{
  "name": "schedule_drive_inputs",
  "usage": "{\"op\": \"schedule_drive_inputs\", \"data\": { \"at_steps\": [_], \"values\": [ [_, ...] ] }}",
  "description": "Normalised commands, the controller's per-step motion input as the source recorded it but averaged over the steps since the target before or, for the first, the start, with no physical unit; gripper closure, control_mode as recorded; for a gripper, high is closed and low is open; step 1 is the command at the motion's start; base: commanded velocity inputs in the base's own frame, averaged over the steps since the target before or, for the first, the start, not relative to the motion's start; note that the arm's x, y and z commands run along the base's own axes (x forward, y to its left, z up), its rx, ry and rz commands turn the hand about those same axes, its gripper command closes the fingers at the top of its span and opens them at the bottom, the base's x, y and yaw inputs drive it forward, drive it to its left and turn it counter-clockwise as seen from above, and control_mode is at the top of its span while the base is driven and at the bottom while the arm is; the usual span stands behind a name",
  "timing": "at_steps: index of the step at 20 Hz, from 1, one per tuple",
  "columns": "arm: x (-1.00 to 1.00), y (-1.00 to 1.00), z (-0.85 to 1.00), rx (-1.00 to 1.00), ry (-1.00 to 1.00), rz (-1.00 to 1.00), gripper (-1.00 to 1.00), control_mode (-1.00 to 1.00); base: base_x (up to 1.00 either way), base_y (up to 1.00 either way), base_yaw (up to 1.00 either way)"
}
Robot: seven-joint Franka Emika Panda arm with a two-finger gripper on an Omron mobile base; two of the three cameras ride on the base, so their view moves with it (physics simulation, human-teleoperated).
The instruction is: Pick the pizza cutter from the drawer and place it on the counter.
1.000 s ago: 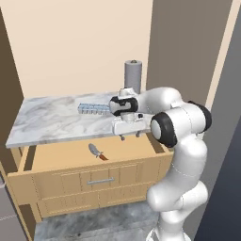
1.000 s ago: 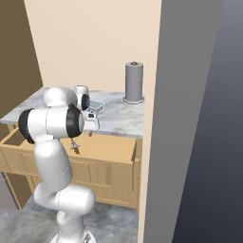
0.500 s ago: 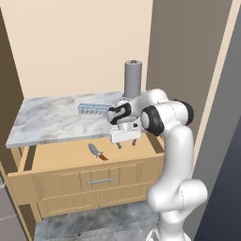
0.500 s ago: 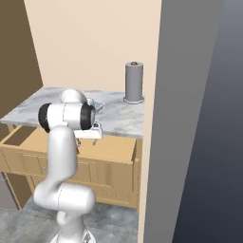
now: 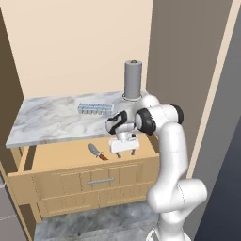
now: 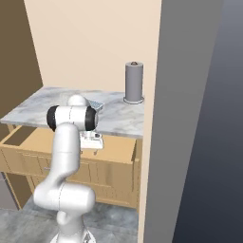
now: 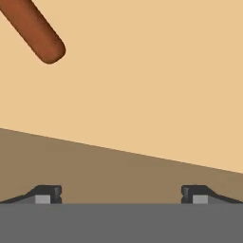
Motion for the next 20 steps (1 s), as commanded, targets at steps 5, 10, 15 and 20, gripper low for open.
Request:
{"op": "schedule_drive_inputs", "data": {
  "at_steps": [5,10,15,20],
  "values": [
    [-0.65,0.0,-0.57,0.0,0.18,0.0,-1.0,-1.0,0.0,0.0,0.0],
    [-0.99,-0.11,-0.3,0.0,0.12,0.0,-1.0,-1.0,0.0,0.0,0.0],
    [-1.0,-0.21,0.0,0.0,0.01,0.0,-1.0,-1.0,0.0,0.0,0.0],
    [-1.0,-0.13,0.21,0.0,-0.03,0.0,-1.0,-1.0,0.0,0.0,0.0]
  ]
}}
